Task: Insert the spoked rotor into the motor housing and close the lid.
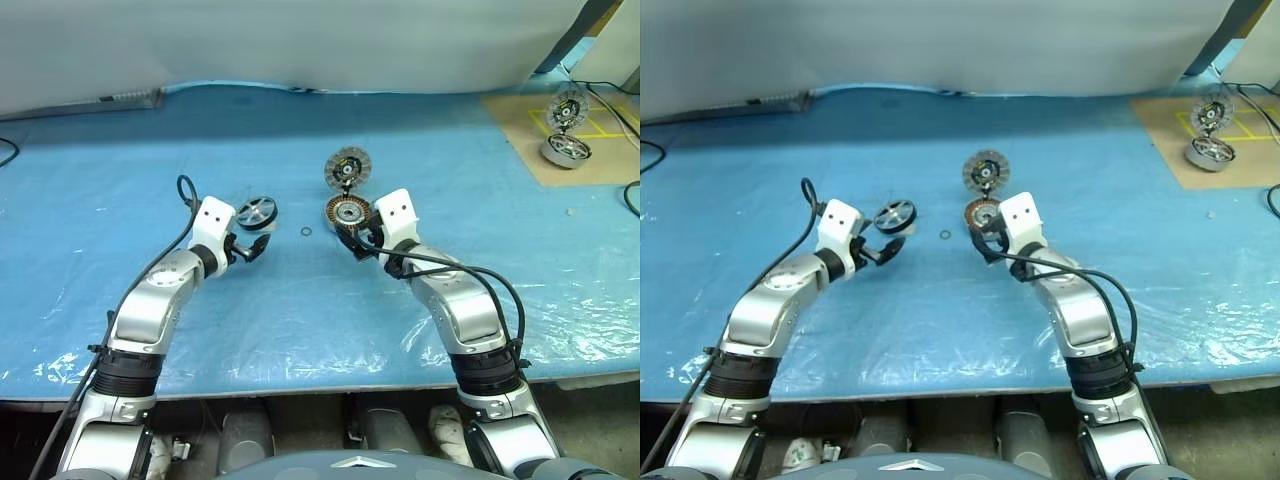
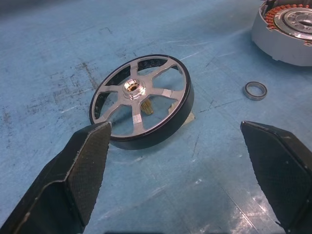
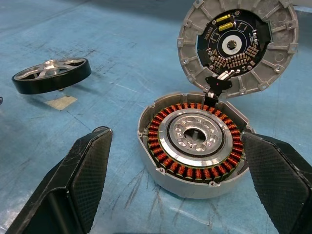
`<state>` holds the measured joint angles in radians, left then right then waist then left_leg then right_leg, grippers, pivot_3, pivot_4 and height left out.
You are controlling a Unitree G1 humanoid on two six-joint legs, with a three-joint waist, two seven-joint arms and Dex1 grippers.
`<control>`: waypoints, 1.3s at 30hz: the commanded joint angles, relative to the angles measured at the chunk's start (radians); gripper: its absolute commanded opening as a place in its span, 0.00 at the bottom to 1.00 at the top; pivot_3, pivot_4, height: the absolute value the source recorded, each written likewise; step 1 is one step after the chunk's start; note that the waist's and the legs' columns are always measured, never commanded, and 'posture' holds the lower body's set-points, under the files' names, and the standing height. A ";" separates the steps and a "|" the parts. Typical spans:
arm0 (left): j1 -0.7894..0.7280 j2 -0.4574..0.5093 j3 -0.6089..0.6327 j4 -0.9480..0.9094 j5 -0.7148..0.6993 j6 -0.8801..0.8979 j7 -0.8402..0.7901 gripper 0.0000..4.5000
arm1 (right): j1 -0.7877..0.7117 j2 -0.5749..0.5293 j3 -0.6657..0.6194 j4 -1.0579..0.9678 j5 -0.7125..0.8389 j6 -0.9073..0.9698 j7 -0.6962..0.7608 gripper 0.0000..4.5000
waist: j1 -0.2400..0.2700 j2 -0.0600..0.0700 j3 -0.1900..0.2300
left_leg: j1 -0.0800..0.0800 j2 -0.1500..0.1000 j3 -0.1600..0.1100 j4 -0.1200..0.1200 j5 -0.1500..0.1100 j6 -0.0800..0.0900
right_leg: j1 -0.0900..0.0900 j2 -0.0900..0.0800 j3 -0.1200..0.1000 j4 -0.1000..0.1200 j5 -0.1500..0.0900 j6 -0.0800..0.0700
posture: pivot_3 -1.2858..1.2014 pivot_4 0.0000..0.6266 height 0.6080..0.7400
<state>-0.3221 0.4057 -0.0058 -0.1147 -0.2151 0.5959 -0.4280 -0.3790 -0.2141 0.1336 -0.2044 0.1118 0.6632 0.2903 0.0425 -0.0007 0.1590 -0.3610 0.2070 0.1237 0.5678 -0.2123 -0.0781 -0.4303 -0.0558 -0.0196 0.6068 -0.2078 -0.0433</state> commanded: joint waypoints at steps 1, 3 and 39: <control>-0.007 0.005 0.015 -0.030 0.002 -0.007 0.002 1.00 | -0.019 0.004 -0.002 -0.018 -0.004 -0.018 0.000 0.99 | 0.000 0.000 0.000 | 0.000 0.000 0.000 0.000 0.000 0.000 | 0.000 0.000 0.000 0.000 0.000 0.000 | 0.52 0.24 1.00; -0.011 0.005 0.013 -0.025 0.003 -0.008 0.001 1.00 | -0.016 0.003 -0.004 -0.021 -0.004 -0.018 -0.001 0.99 | 0.000 0.000 0.000 | 0.000 0.000 0.000 0.000 0.000 0.000 | 0.000 0.000 0.000 0.000 0.000 0.000 | 0.52 0.24 1.00; 0.014 -0.017 0.011 -0.039 0.007 -0.096 0.000 1.00 | -0.155 -0.125 0.083 -0.037 -0.034 0.126 0.109 0.99 | -0.002 0.000 0.000 | 0.000 0.000 0.000 0.001 0.000 0.000 | 0.000 0.000 0.000 0.001 0.000 0.000 | 0.52 0.24 1.00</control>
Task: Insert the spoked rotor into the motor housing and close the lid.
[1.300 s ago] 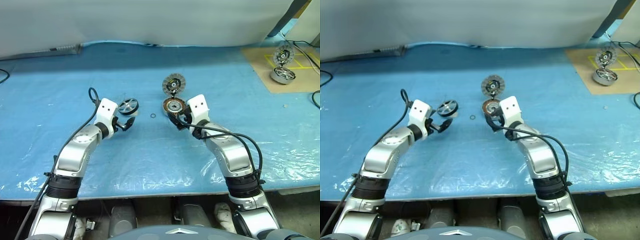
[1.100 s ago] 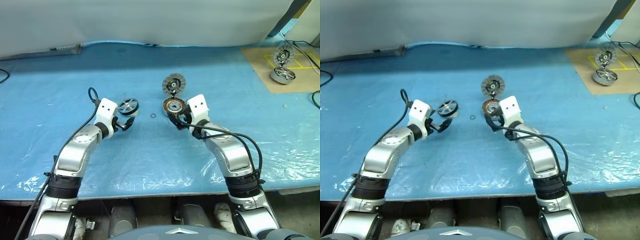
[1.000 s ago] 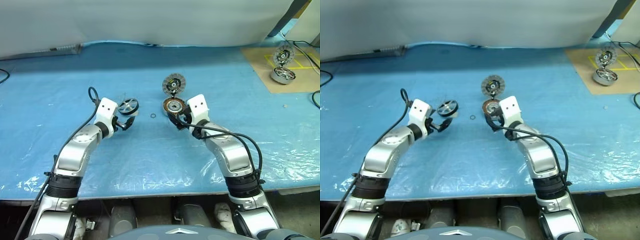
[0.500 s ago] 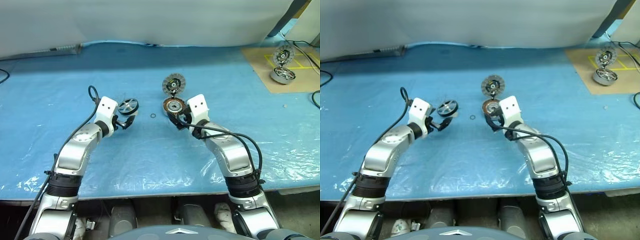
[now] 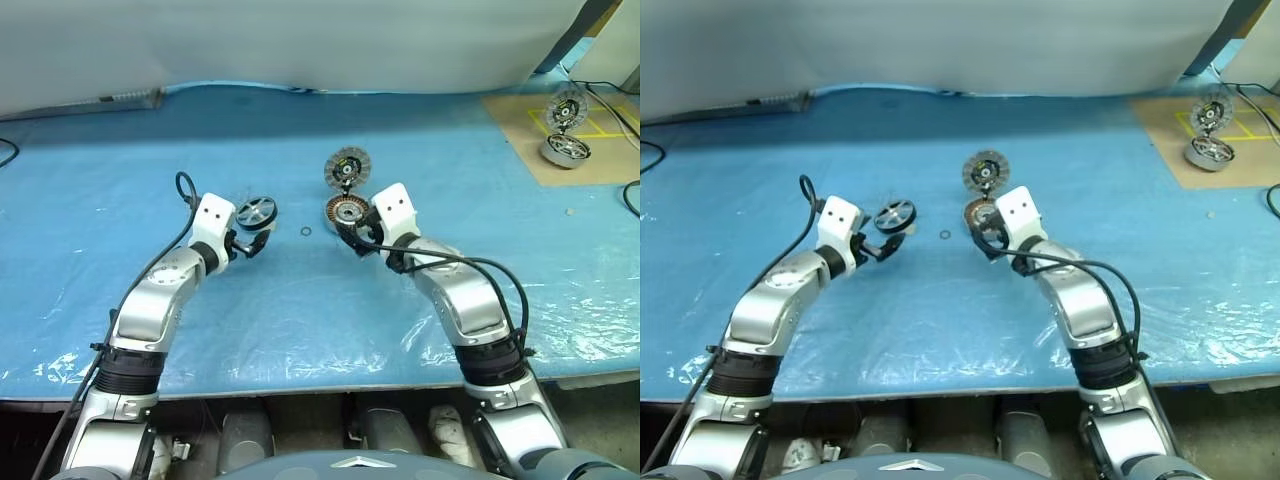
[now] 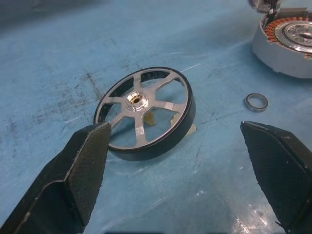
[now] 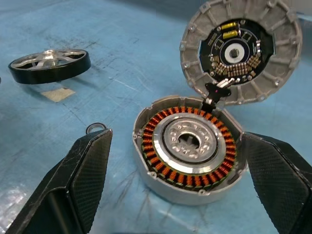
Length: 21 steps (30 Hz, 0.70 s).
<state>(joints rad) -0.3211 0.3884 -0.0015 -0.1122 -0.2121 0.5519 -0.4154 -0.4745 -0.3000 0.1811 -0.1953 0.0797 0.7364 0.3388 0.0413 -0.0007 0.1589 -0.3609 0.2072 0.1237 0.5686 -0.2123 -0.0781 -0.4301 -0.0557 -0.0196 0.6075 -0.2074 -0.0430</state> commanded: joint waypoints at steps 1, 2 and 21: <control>0.020 0.001 0.002 -0.046 0.004 -0.060 -0.018 1.00 | -0.084 -0.061 0.052 -0.042 0.003 0.076 0.093 0.99 | 0.000 0.000 0.000 | 0.000 0.000 0.000 0.000 0.000 0.000 | 0.000 0.000 0.000 0.000 0.000 0.000 | 0.52 0.24 1.00; 0.027 0.003 -0.004 -0.051 0.005 -0.069 -0.026 1.00 | -0.113 -0.086 0.075 -0.030 0.003 0.107 0.126 0.99 | 0.000 0.000 0.000 | 0.000 0.000 0.000 0.000 0.000 0.000 | 0.000 0.000 0.000 0.000 0.000 0.000 | 0.52 0.24 1.00; 0.090 -0.003 -0.024 -0.096 0.031 -0.107 -0.041 1.00 | -0.385 -0.078 0.262 0.426 -0.092 0.053 0.316 0.99 | 0.002 0.000 0.000 | -0.001 0.001 0.000 0.002 0.000 0.000 | 0.000 0.000 0.000 0.001 0.000 -0.002 | 0.52 0.24 1.00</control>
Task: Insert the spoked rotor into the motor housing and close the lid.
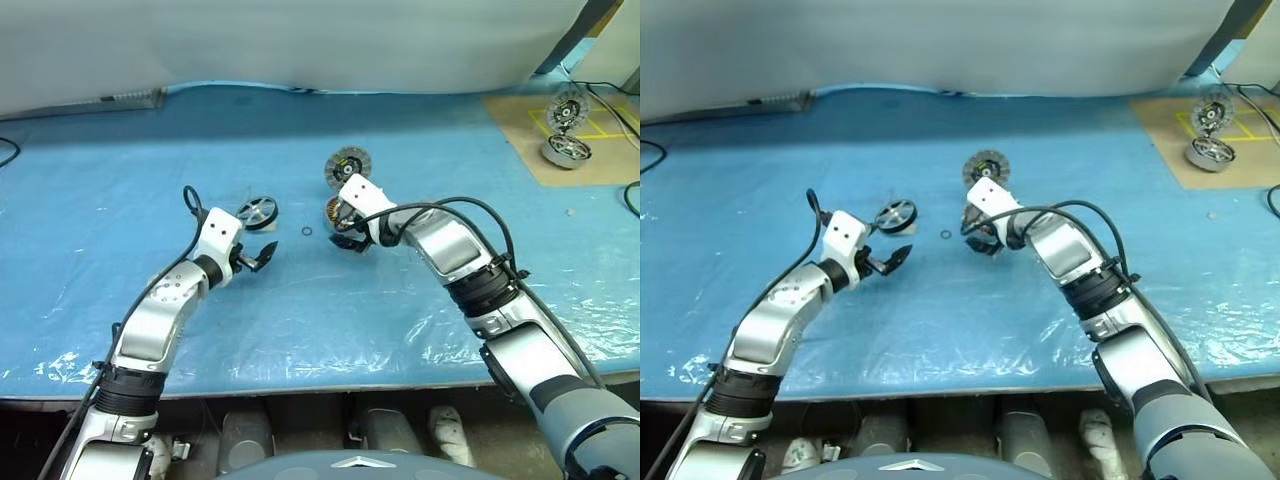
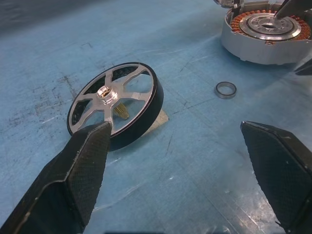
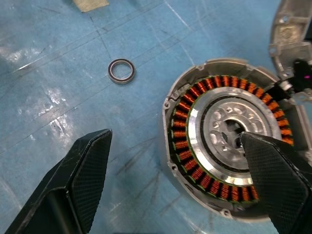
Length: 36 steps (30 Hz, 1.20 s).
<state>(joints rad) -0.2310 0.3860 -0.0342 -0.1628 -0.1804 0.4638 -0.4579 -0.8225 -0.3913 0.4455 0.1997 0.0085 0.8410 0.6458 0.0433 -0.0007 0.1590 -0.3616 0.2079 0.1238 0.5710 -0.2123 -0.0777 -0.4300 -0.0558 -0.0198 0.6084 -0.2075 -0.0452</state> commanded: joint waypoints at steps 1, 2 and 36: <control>0.001 -0.002 0.009 -0.047 0.000 -0.018 0.003 1.00 | -0.041 0.022 -0.001 0.063 -0.029 -0.068 0.009 0.99 | 0.000 0.000 0.000 | 0.000 0.000 0.000 0.000 0.000 0.000 | 0.000 0.000 0.000 0.000 0.000 0.000 | 0.52 0.24 1.00; 0.002 -0.003 0.009 -0.048 0.000 -0.018 0.005 1.00 | -0.045 0.028 -0.001 0.093 -0.037 -0.082 0.009 0.99 | 0.000 0.000 0.000 | 0.000 0.000 0.000 0.001 0.000 0.000 | 0.000 0.000 0.000 0.000 0.000 0.000 | 0.52 0.24 1.00; 0.025 -0.006 0.019 -0.066 0.004 -0.005 0.018 1.00 | 0.138 0.098 0.020 -0.504 0.072 0.539 -0.024 0.39 | 0.000 0.000 0.000 | 0.008 0.001 0.000 0.002 0.000 0.000 | 0.003 0.000 0.000 0.002 0.001 -0.002 | 0.52 0.24 1.00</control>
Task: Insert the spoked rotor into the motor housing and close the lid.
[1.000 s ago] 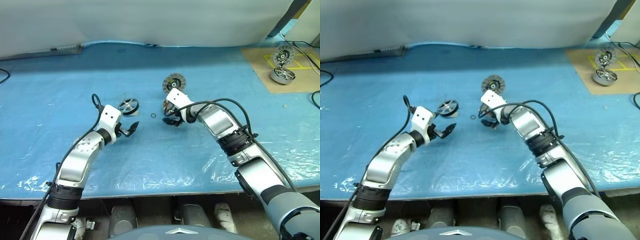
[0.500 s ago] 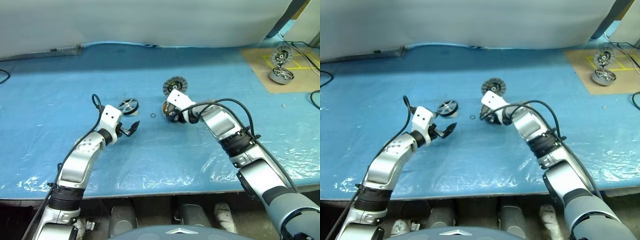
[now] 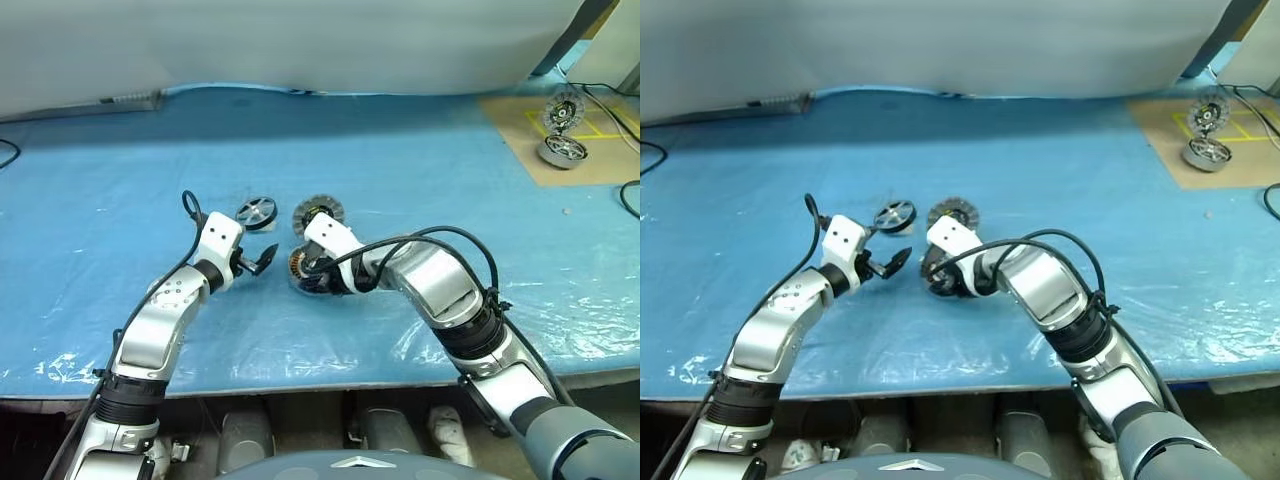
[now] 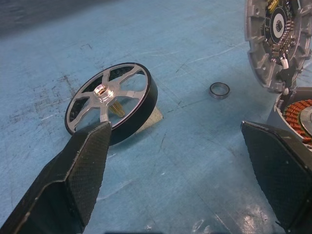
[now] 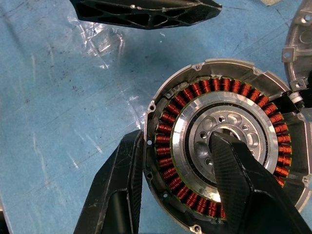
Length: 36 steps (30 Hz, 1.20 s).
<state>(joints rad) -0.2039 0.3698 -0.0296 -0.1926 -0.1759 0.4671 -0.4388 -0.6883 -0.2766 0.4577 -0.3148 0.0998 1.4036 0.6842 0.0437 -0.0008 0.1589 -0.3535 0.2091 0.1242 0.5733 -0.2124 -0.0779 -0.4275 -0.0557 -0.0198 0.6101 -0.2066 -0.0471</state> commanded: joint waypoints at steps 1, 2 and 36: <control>-0.002 0.010 0.014 -0.035 0.000 -0.008 -0.001 1.00 | 0.004 -0.026 0.014 0.019 -0.024 -0.035 -0.078 0.39 | 0.001 0.000 0.000 | 0.000 0.000 0.000 0.000 0.000 0.000 | 0.000 0.000 0.000 0.000 0.000 0.000 | 0.52 0.24 1.00; -0.003 0.010 0.014 -0.033 0.000 -0.008 -0.001 1.00 | 0.003 -0.036 0.021 0.030 -0.031 -0.050 -0.095 0.39 | 0.003 0.000 0.000 | 0.001 0.000 0.000 0.000 0.000 0.000 | 0.001 0.000 0.000 0.000 0.000 0.000 | 0.52 0.24 1.00; -0.021 0.062 0.006 -0.026 -0.080 0.017 -0.149 1.00 | 0.043 0.010 -0.265 -0.188 0.249 -0.015 -0.145 0.90 | 0.004 0.001 0.001 | 0.003 0.000 0.000 -0.004 0.000 0.000 | 0.003 0.000 0.000 -0.003 0.000 0.001 | 0.52 0.24 1.00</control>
<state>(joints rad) -0.2145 0.4123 -0.0307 -0.1883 -0.2288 0.4840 -0.5482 -0.6616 -0.2602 0.2192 -0.4572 0.3294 1.4684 0.5265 0.0472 0.0001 0.1595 -0.3507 0.2087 0.1241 0.5692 -0.2124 -0.0782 -0.4245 -0.0556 -0.0198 0.6064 -0.2068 -0.0465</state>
